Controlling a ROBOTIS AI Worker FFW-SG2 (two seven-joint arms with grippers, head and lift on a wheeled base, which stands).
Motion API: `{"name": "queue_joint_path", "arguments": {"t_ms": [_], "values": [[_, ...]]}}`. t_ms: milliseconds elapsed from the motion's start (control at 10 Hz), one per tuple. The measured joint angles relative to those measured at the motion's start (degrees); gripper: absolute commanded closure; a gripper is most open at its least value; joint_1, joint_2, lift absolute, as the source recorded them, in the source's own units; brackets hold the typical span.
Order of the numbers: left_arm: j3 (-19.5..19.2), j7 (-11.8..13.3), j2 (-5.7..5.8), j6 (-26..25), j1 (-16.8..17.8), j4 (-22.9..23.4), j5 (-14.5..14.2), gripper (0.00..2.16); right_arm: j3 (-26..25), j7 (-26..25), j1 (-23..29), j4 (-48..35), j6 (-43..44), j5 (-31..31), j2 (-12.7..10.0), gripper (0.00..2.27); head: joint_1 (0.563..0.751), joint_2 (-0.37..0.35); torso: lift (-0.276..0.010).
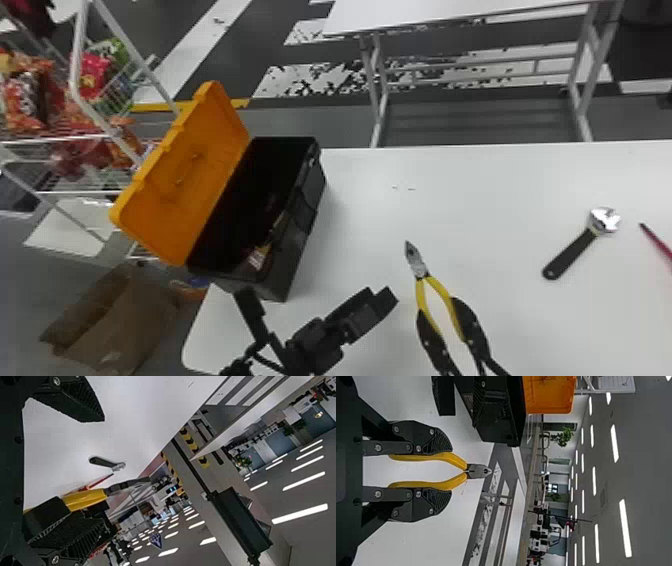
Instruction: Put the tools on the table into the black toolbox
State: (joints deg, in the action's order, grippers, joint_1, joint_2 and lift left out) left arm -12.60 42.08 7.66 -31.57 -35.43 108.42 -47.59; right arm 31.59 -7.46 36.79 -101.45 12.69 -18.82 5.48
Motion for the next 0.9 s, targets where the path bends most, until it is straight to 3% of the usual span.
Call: {"name": "queue_joint_path", "arguments": {"t_ms": [500, 900], "values": [[-2.66, 3.05, -0.84, -12.17, 2.33, -0.05, -4.41, 0.10, 2.44, 0.00, 0.39, 0.03, 0.00, -0.82, 0.76, 2.10, 0.695, 0.350, -0.075], [-3.45, 3.44, -1.25, -15.11, 3.05, -0.06, -5.74, 0.14, 4.20, 0.00, 0.39, 0.11, 0.00, -1.61, 1.20, 2.10, 0.695, 0.350, -0.075]]}}
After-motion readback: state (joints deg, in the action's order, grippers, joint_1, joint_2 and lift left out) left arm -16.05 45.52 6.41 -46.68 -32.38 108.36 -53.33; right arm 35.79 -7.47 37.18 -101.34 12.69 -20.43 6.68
